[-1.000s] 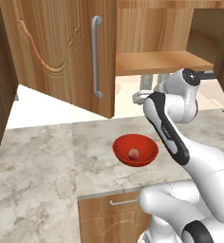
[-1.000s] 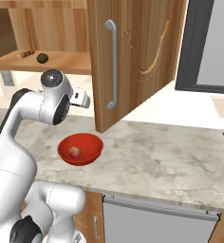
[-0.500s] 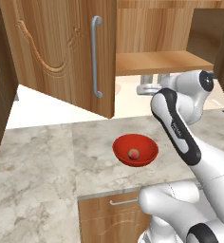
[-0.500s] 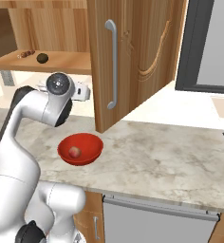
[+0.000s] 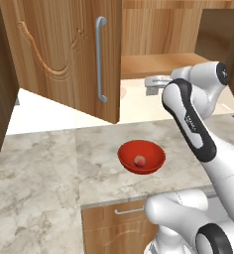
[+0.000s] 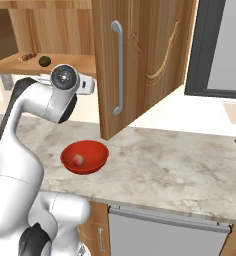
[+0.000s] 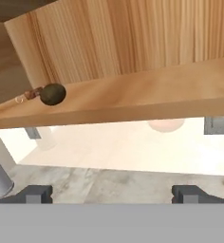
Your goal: Open the cabinet. Pick the kiwi and peach from the cabinet and place them into the bowl. Then close the cabinet.
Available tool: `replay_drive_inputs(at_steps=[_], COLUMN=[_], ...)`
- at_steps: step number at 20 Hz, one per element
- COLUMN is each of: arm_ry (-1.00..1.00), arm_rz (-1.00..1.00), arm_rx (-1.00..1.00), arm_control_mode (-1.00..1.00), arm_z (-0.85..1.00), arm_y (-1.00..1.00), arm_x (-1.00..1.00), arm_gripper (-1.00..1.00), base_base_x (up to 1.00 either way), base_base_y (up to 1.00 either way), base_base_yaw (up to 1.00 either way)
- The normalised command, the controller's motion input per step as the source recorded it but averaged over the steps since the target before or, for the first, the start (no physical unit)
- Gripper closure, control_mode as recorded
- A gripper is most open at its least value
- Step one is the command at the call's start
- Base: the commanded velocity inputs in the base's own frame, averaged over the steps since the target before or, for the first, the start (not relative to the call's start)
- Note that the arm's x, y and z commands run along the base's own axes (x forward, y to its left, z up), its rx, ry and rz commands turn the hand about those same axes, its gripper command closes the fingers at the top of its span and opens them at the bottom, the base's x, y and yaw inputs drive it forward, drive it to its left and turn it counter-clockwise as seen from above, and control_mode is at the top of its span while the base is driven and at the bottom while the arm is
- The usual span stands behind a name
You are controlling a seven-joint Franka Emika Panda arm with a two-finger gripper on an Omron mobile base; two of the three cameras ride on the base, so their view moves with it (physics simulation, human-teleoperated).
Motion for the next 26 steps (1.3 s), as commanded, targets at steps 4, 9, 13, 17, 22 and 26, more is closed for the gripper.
replay_drive_inputs(at_steps=[4,9,13,17,22,26], arm_ry=[0.01,0.00,0.00,0.00,0.00,0.00], arm_rz=[0.03,0.07,0.07,0.07,0.05,0.02], arm_rx=[0.00,0.00,0.00,0.02,0.01,0.00], arm_control_mode=[-1.00,-1.00,-1.00,-1.00,-1.00,-1.00], arm_z=[0.26,0.00,0.05,0.08,0.13,0.12], arm_y=[0.04,0.18,0.19,0.17,0.19,0.23], arm_x=[0.01,0.13,0.18,0.20,0.18,0.13], arm_gripper=[-1.00,-1.00,-1.00,-1.00,-1.00,-1.00], base_base_x=[0.00,0.00,0.00,0.00,0.00,0.00], base_base_y=[0.00,0.00,0.00,0.00,0.00,0.00], base_base_yaw=[0.00,0.00,0.00,0.00,0.00,0.00])
